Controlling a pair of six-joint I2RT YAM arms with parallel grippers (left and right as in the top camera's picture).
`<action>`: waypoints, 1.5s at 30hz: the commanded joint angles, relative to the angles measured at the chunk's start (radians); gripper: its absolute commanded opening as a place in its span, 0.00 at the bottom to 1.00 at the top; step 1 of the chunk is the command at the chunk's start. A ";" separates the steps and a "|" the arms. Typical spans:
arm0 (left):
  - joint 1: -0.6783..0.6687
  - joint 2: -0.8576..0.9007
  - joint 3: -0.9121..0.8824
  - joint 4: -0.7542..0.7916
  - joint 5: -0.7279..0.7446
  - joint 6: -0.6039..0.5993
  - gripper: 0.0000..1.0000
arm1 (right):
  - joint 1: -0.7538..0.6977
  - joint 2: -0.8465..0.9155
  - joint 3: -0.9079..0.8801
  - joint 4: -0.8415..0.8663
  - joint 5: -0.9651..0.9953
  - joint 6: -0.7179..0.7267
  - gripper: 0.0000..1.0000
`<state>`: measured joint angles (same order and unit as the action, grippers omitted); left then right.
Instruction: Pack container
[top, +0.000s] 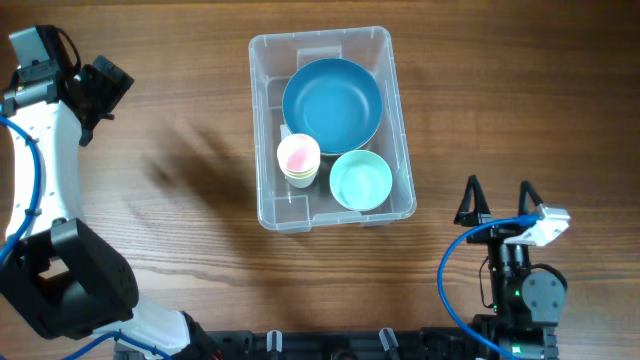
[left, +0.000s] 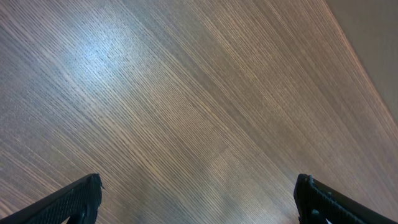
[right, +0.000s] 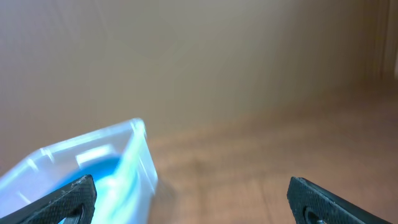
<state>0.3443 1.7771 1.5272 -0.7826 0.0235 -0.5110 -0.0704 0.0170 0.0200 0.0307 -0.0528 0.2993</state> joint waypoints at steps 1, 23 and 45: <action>0.003 0.007 0.010 0.000 0.001 0.005 1.00 | 0.006 -0.013 -0.015 -0.028 -0.023 0.021 1.00; 0.003 0.007 0.010 0.000 0.001 0.005 1.00 | 0.006 0.013 -0.015 -0.028 -0.023 0.018 1.00; 0.003 0.007 0.010 0.000 0.001 0.005 1.00 | 0.006 0.013 -0.015 -0.028 -0.023 0.018 1.00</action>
<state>0.3443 1.7771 1.5272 -0.7830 0.0235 -0.5106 -0.0704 0.0235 0.0063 -0.0006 -0.0601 0.3099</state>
